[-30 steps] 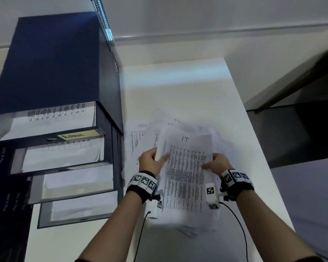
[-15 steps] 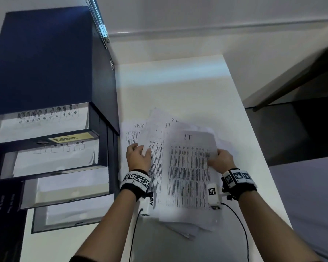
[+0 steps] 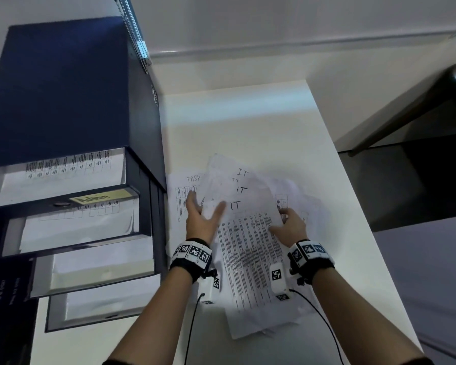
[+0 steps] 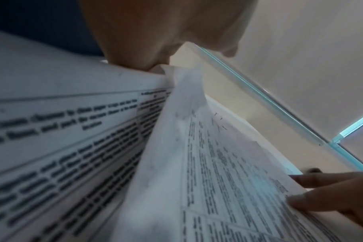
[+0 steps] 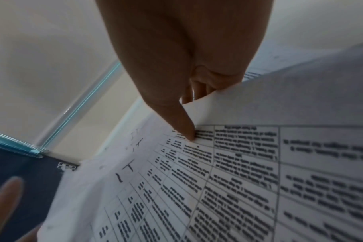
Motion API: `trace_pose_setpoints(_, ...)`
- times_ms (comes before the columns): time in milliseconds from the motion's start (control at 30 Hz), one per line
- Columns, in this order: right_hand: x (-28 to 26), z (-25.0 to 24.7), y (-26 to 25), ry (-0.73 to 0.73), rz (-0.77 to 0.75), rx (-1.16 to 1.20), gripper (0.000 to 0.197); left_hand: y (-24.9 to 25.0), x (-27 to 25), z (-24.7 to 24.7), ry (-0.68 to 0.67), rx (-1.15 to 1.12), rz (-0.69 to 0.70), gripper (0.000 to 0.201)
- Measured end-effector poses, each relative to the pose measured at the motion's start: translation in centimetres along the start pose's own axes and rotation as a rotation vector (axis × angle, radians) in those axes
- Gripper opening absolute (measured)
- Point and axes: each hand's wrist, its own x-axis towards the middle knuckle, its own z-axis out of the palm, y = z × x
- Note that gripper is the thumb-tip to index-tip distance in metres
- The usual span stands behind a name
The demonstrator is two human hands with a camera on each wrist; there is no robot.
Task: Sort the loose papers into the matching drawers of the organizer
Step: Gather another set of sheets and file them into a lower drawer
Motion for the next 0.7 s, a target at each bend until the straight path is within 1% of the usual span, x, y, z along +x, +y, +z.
trace_pose_setpoints(33, 0.0, 0.1, 0.1, 0.016, 0.001, 0.015, 0.050, -0.3, -0.2, -0.3, -0.034, 0.083, 0.003, 0.102)
trace_pose_setpoints(67, 0.1, 0.1, 0.2, 0.016, 0.003, 0.018, 0.046, -0.8, -0.2, -0.6, -0.066, 0.190, 0.019, 0.094)
trace_pose_setpoints(100, 0.1, 0.2, 0.3, 0.007, 0.005, 0.018, 0.041, -1.3, -0.1, -0.8, -0.103, 0.274, 0.041, 0.073)
trace_pose_setpoints(133, 0.4, 0.3, 0.6, 0.000, 0.008, 0.036, 0.038, -1.6, -0.2, -0.8, -0.123, 0.318, 0.077, 0.044)
trace_pose_setpoints(167, 0.5, 0.3, 0.8, -0.003, 0.008, 0.074, 0.036, -1.5, -0.5, -0.8, -0.144, 0.301, 0.108, 0.017)
trace_pose_setpoints(200, 0.5, 0.3, 0.9, 0.001, 0.009, 0.125, 0.037, -1.5, -0.7, -0.9, -0.190, 0.251, 0.141, 0.002)
trace_pose_setpoints(267, 0.3, 0.2, 1.1, 0.031, -0.004, 0.232, 0.037, -0.6, -1.5, -0.8, -0.268, 0.159, 0.162, 0.007)
trace_pose_setpoints(333, 0.0, -0.3, 0.9, 0.064, 0.001, 0.368, 0.034, 1.4, -2.4, -1.1, -0.275, 0.116, 0.187, 0.004)
trace_pose_setpoints(400, 0.1, -1.0, 0.0, 0.106, -0.024, 0.488, 0.028, 3.5, -2.8, -1.7, -0.209, 0.059, 0.240, 0.017)
trace_pose_setpoints(467, 0.1, -1.9, -1.4, 0.123, -0.082, 0.552, 0.020, 5.6, -2.7, -2.4, -0.121, 0.023, 0.264, 0.021)
trace_pose_setpoints(500, 0.0, -2.4, -2.4, 0.115, -0.098, 0.557, 0.020, 6.2, -2.1, -2.7, -0.062, 0.027, 0.255, 0.022)
trace_pose_setpoints(567, -0.1, -2.7, -3.5, 0.052, -0.071, 0.518, 0.024, 6.7, -1.0, -3.1, 0.015, 0.138, 0.197, 0.027)
trace_pose_setpoints(633, -0.4, -2.0, -3.7, -0.074, 0.002, 0.400, 0.030, 5.8, 0.1, -3.2, -0.002, 0.257, 0.093, 0.030)
trace_pose_setpoints(700, -1.1, -0.7, -3.3, -0.174, 0.053, 0.262, 0.030, 3.8, 0.7, -3.3, -0.032, 0.382, -0.005, 0.044)
